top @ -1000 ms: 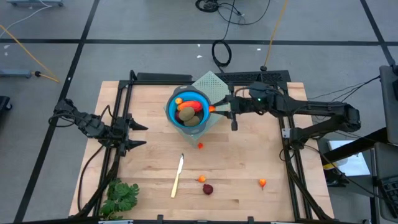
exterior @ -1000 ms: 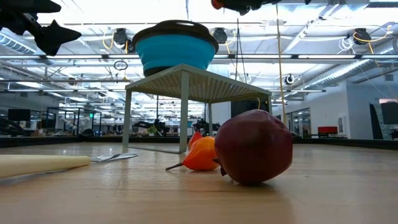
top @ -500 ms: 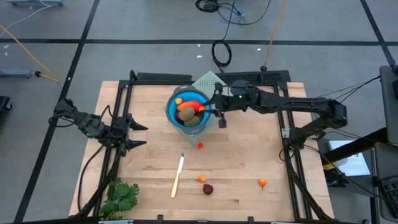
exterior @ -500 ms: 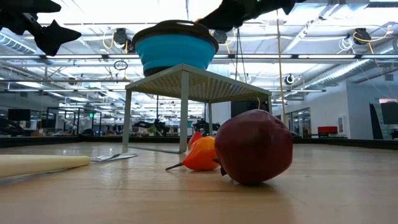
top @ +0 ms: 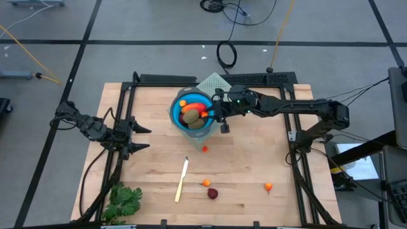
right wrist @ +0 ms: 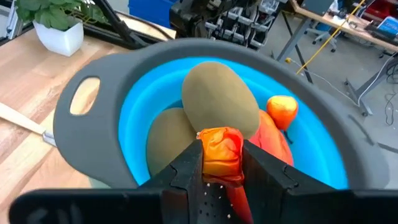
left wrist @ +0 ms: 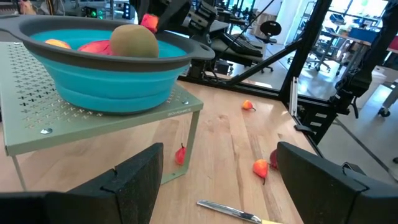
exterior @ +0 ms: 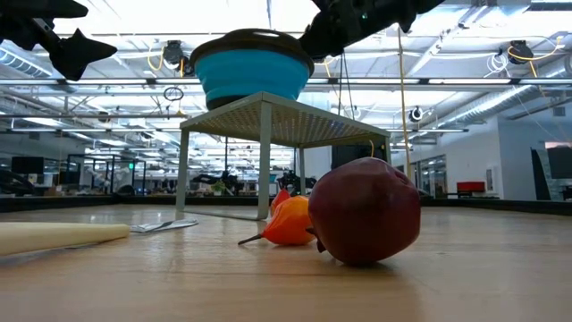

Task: Pick & Place Fruit
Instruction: Put the peach into the blue strainer bowl

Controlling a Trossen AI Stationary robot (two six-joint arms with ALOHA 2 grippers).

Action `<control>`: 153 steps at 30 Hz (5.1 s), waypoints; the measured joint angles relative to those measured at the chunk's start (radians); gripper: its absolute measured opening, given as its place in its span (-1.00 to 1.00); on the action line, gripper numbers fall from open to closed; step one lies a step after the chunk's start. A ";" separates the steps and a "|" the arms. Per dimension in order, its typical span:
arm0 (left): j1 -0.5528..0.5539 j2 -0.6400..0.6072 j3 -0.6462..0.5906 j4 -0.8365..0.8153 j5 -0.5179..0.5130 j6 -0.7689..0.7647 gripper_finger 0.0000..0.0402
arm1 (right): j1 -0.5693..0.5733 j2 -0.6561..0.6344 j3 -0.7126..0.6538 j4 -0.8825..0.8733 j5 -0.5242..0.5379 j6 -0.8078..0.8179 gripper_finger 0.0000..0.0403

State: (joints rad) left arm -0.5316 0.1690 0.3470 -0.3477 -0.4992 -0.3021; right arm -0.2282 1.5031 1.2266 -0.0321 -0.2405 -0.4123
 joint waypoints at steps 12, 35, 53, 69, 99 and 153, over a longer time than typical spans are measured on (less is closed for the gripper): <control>0.000 0.000 0.000 0.000 0.000 -0.014 0.56 | -0.008 -0.001 0.000 -0.006 -0.001 0.055 -0.56; 0.000 0.000 0.000 0.000 0.000 -0.017 0.56 | -0.017 -0.001 0.000 0.004 -0.053 0.060 -0.49; 0.000 0.000 0.000 0.000 0.000 -0.003 0.56 | 0.018 -0.088 -0.002 -0.009 -0.042 0.040 -0.25; 0.000 0.000 0.000 0.000 0.000 0.012 0.56 | 0.205 -0.275 -0.002 -0.264 0.140 0.075 -0.97; 0.000 0.000 0.000 0.000 0.002 -0.015 0.56 | 0.636 -0.385 -0.093 -0.839 0.135 0.348 -1.00; 0.000 0.000 0.000 0.007 0.002 -0.099 0.56 | 0.941 -0.260 -0.426 -0.673 0.053 0.038 0.05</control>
State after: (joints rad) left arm -0.5316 0.1692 0.3466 -0.3403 -0.4973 -0.4011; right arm 0.7124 1.2430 0.8001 -0.7051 -0.1879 -0.3746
